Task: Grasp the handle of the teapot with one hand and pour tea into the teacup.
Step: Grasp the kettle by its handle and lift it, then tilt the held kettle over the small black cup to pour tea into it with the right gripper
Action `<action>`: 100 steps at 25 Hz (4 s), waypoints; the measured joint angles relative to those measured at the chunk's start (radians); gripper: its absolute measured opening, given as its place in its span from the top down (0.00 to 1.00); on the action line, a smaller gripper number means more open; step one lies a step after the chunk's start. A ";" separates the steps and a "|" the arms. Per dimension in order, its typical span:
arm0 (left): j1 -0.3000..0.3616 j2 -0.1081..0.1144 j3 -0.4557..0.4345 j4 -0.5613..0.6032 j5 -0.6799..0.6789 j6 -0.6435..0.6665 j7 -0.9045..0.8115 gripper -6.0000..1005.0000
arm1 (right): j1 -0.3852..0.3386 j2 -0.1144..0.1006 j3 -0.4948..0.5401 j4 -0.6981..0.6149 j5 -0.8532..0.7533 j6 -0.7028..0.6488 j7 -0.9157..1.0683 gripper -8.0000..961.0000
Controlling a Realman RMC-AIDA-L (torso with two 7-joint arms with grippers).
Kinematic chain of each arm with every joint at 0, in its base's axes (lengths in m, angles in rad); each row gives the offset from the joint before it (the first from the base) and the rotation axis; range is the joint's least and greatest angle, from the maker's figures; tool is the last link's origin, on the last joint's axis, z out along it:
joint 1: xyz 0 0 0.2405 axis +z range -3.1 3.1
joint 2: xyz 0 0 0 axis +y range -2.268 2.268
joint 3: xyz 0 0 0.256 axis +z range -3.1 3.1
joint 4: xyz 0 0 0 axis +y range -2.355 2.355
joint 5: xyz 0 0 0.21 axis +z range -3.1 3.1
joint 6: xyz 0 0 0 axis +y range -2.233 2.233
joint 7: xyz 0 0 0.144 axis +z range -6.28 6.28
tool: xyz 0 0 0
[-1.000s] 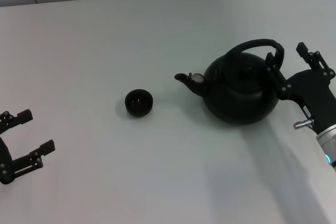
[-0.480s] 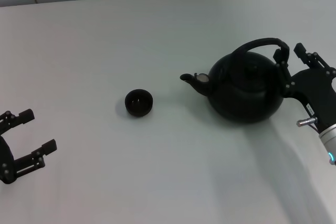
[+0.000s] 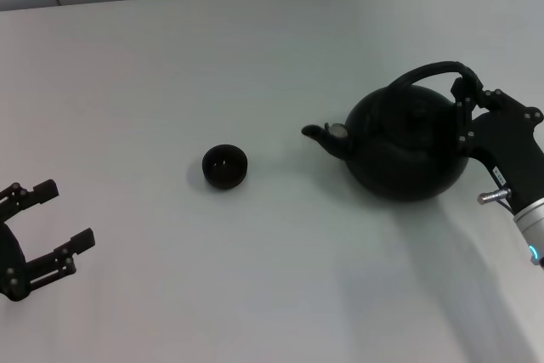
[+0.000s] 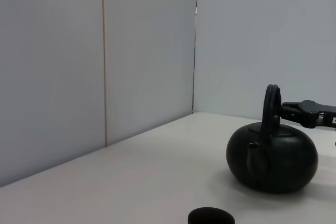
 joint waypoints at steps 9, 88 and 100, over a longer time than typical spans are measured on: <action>0.005 -0.006 0.000 -0.001 0.000 0.000 0.000 0.19 | 0.078 -0.002 0.006 -0.019 -0.001 0.008 0.012 0.91; -0.020 -0.017 -0.025 0.001 -0.003 -0.007 0.000 0.19 | 0.418 -0.005 -0.546 -0.577 -0.151 0.216 0.185 0.91; -0.022 -0.017 -0.026 0.000 -0.003 -0.008 0.000 0.19 | 0.420 -0.003 -0.569 -0.578 -0.151 0.219 0.164 0.91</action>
